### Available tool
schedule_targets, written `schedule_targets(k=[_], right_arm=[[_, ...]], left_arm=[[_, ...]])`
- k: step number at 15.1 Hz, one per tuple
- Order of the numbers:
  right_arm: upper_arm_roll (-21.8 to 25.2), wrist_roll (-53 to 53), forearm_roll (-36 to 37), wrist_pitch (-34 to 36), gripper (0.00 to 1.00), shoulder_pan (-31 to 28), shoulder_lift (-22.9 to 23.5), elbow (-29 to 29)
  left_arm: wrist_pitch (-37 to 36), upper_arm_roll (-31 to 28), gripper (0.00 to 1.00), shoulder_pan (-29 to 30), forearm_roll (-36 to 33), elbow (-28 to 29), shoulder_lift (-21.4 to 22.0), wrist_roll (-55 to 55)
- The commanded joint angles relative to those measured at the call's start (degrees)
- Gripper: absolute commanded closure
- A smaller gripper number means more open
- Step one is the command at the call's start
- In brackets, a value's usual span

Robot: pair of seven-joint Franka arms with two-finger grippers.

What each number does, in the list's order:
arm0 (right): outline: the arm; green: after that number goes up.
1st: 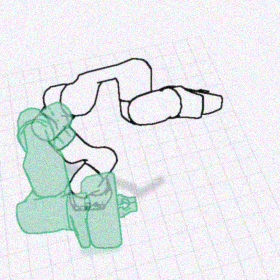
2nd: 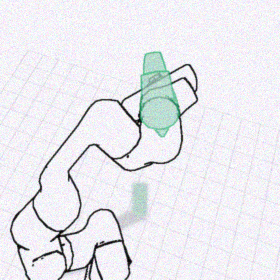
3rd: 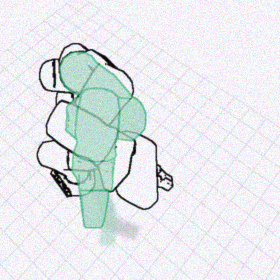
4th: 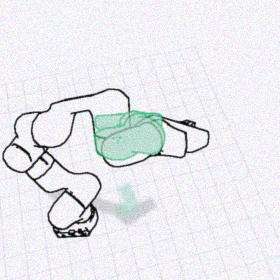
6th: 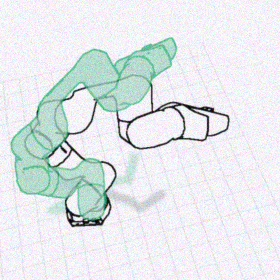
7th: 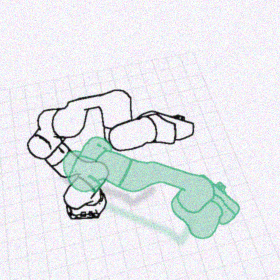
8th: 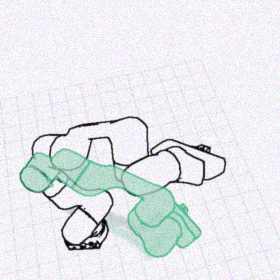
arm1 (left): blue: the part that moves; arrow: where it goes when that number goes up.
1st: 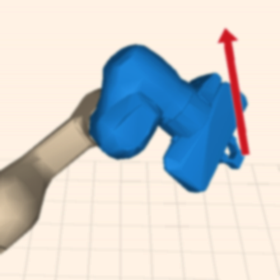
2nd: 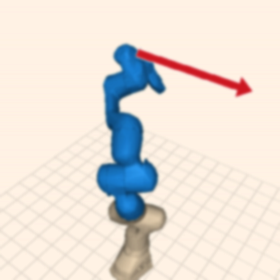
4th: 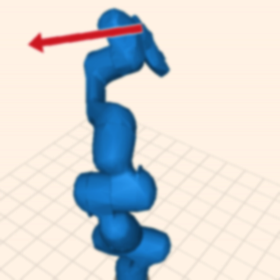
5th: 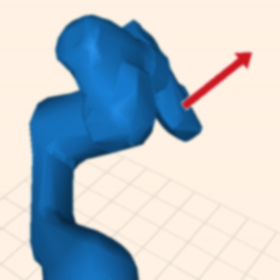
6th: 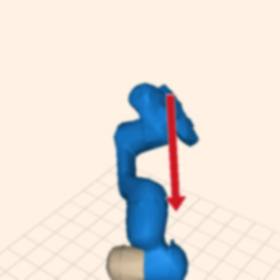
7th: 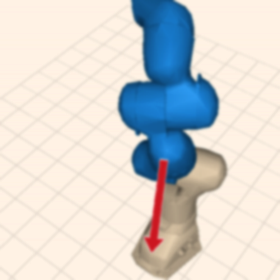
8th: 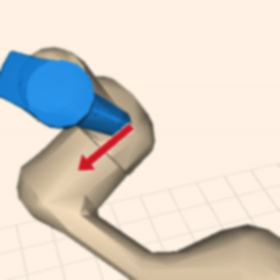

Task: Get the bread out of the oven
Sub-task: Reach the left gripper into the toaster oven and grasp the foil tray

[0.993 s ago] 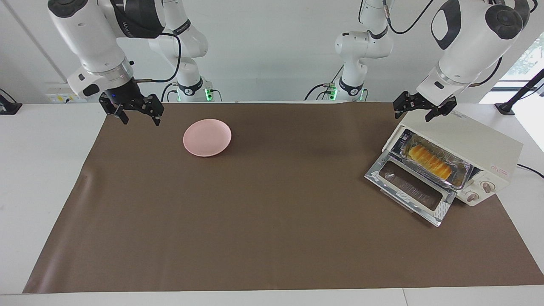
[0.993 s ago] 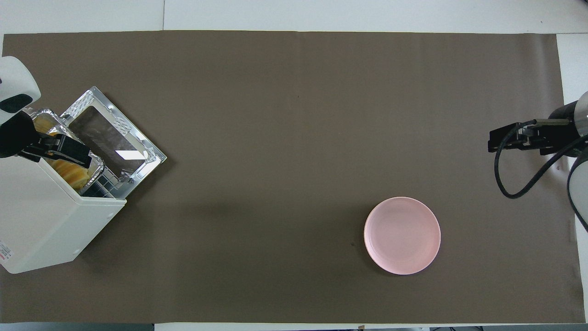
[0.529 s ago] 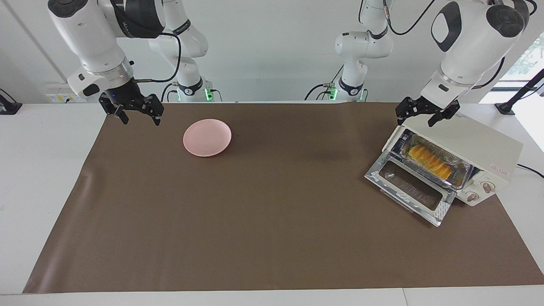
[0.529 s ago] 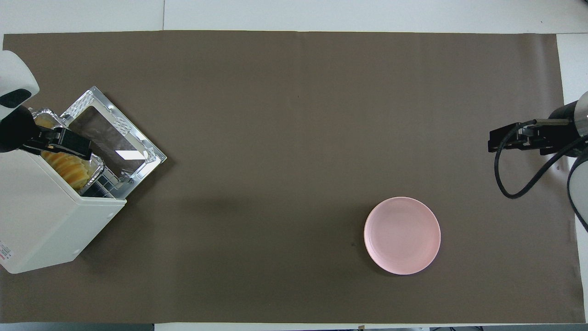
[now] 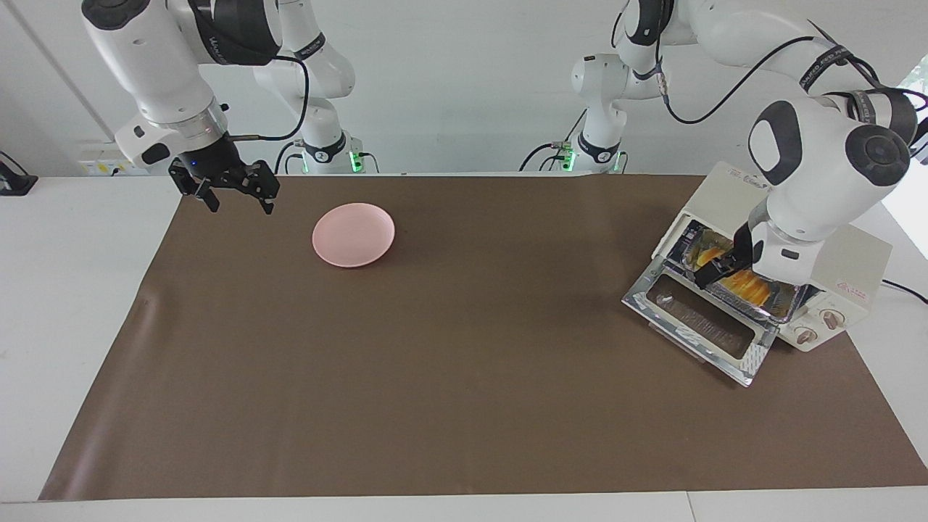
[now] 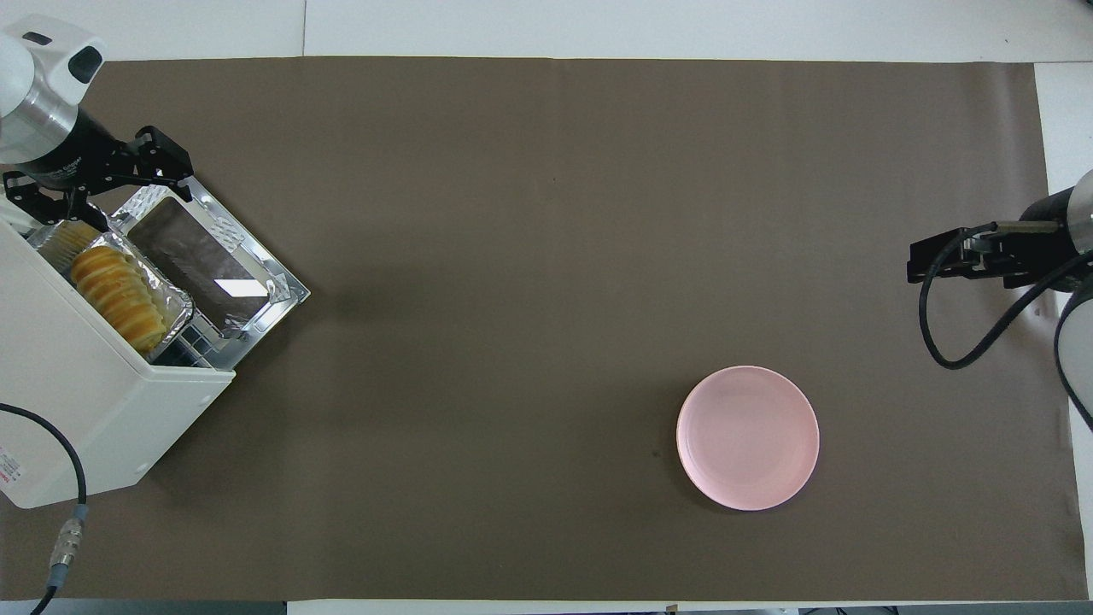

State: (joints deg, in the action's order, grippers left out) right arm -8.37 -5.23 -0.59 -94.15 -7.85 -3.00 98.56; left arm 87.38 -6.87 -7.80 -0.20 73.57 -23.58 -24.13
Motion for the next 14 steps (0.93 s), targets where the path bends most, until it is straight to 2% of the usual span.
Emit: schedule_targets(k=[1,5,11,14], right_arm=[[-0.3,0.8,-0.6,0.8,0.0,-0.6,0.2,-0.4],[-0.3,0.8,-0.6,0.8,0.0,-0.6,0.2,-0.4],[-0.3,0.8,-0.6,0.8,0.0,-0.6,0.2,-0.4],[-0.3,0.8,-0.6,0.8,0.0,-0.6,0.2,-0.4]], left_arm=[[1.6,-0.6,0.0,-0.4,-2.7,0.5,-1.3,-13.5],[7.9,-0.8,0.0,-0.4,-7.0,8.9,0.8,-21.8],[17.0,-1.0,0.0,0.1,-8.7,18.6,4.0,-24.3],[19.9,-1.0,0.0,0.1,-8.7,20.6,4.2,-26.0]])
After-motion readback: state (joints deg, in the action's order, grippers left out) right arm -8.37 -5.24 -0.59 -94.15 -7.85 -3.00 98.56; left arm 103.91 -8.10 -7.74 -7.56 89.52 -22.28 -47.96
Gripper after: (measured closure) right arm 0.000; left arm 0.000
